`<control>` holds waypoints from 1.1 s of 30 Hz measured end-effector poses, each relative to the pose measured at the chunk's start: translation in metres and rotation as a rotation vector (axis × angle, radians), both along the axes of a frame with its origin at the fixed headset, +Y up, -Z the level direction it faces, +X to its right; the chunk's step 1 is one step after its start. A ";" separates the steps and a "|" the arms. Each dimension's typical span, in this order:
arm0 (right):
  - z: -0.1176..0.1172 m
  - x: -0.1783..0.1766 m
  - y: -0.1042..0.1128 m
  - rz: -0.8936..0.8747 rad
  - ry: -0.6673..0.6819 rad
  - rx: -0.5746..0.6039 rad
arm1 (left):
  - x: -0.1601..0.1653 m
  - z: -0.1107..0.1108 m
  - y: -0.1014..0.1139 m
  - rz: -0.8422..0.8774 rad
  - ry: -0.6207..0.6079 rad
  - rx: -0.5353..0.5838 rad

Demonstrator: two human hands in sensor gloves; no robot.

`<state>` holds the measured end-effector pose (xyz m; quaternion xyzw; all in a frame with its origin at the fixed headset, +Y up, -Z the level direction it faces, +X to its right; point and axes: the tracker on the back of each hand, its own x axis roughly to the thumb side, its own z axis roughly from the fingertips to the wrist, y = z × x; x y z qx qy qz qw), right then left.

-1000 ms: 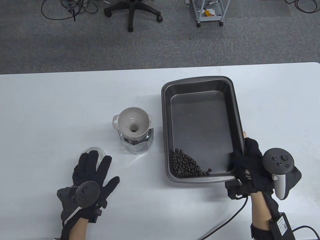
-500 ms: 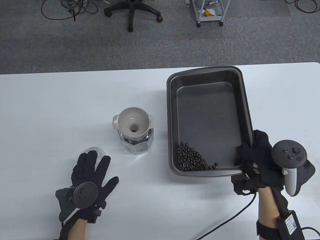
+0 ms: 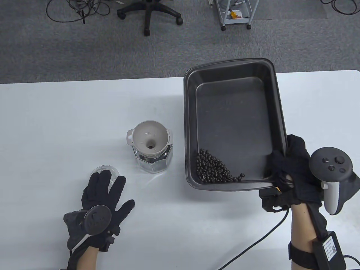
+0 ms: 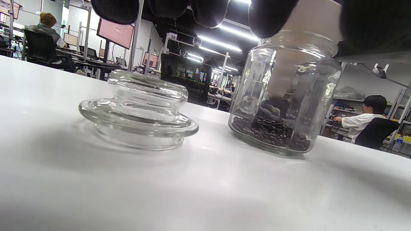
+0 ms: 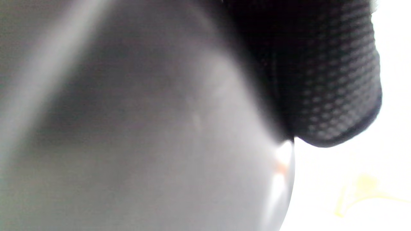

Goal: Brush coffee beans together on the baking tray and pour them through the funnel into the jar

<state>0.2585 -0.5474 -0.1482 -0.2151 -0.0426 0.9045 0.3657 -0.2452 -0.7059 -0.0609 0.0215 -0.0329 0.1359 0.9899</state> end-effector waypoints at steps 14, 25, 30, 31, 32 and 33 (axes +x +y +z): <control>-0.037 -0.052 0.042 0.062 0.009 0.129 | -0.003 -0.002 0.003 0.019 0.006 0.007; -0.063 -0.093 0.061 0.103 0.018 0.239 | -0.004 -0.003 0.000 0.004 0.018 -0.004; -0.071 -0.099 0.061 0.061 0.026 0.294 | -0.006 -0.004 0.000 0.002 0.028 -0.012; -0.073 -0.101 0.060 0.055 0.028 0.309 | -0.006 -0.004 0.000 0.002 0.030 -0.011; -0.074 -0.102 0.060 0.054 0.029 0.316 | -0.006 -0.004 0.000 0.003 0.030 -0.010; -0.076 -0.103 0.059 0.055 0.030 0.327 | -0.006 -0.004 0.000 0.004 0.030 -0.009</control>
